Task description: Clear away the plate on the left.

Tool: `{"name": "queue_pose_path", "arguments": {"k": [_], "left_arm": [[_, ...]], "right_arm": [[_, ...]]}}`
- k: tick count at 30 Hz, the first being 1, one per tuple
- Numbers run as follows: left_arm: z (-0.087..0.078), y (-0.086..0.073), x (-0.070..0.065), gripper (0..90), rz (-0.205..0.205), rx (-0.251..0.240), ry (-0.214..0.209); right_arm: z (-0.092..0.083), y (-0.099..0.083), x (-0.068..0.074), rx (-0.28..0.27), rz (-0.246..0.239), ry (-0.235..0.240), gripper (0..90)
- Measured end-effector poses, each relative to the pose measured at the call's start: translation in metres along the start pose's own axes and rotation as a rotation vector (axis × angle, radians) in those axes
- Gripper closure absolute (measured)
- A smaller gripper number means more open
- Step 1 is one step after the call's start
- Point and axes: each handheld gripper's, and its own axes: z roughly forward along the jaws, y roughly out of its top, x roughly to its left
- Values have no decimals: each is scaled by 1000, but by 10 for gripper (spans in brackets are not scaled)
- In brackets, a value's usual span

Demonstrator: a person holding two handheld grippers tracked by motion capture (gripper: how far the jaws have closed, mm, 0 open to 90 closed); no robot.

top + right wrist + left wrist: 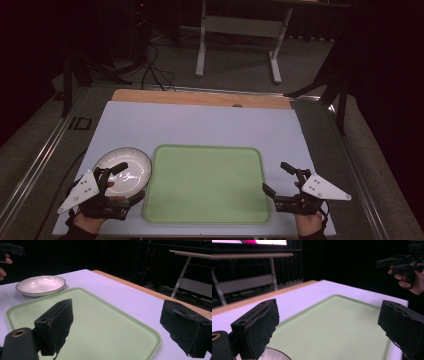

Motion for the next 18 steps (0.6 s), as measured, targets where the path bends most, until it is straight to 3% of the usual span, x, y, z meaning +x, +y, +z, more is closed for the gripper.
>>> {"name": "queue_pose_path", "arguments": {"k": [3, 4, 9, 17, 18], "left_arm": [[2, 1, -3, 9, -15, 25, -4], [4, 2, -5, 2, -46, 50, -28], [7, 5, -8, 2, -65, 84, -53], [5, 19, -16, 2, -32, 57, -118], [5, 27, -21, 2, -19, 48, -136]], "right_arm": [[0, 1, 1, -3, -6, 5, 112], [0, 1, 2, -2, -8, 3, 112], [-2, 2, 3, -6, -9, 3, 112], [-4, 1, 2, -9, 5, -1, 112], [-5, 2, 3, -15, 7, 2, 112]]}}
